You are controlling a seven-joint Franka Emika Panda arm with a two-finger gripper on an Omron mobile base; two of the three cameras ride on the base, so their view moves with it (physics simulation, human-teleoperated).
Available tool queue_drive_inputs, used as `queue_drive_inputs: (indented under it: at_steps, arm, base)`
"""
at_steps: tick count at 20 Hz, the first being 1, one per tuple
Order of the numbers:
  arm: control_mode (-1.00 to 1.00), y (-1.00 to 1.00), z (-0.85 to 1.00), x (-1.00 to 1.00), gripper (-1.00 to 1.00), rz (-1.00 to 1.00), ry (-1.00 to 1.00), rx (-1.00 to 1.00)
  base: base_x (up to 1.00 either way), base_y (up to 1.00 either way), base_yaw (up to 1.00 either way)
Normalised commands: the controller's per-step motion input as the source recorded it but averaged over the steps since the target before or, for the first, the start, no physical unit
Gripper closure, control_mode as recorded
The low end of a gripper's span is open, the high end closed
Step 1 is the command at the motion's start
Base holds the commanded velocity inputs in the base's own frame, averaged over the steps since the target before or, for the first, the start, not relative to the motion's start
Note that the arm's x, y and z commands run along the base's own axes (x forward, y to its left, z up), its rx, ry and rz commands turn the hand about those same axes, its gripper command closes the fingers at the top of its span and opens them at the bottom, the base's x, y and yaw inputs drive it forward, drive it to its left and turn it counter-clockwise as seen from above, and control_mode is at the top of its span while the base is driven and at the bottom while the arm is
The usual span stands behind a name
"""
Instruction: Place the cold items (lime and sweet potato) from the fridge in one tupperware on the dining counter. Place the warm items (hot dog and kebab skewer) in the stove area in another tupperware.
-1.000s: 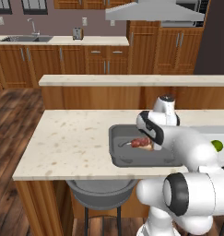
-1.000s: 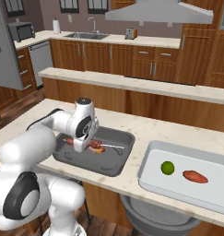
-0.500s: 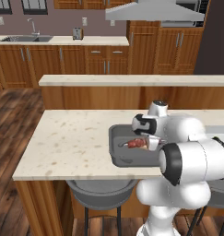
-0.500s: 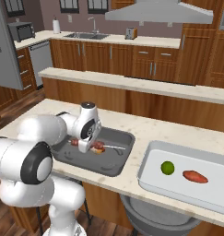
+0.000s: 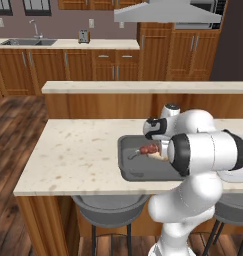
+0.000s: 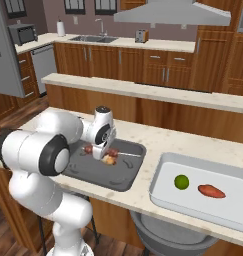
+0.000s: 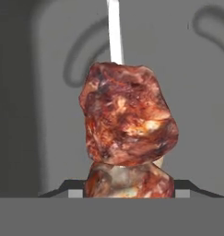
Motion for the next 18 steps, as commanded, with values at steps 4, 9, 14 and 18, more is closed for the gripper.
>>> queue_drive_inputs:
  at_steps: [4,9,14,18]
  arm:
    - [-1.00,0.00,-0.48,0.01,-1.00,0.00,0.00,-0.04]
    - [-1.00,0.03,-0.31,-0.49,-1.00,0.00,-0.09,-0.01]
    - [-1.00,0.09,-0.14,-0.39,-1.00,0.00,-0.03,0.00]
    - [-1.00,0.10,0.10,-0.25,-1.00,0.00,-0.03,0.00]
  base:
    - [0.00,0.00,0.00]
    - [0.00,0.00,0.00]
    - [0.00,0.00,0.00]
    - [0.00,0.00,0.00]
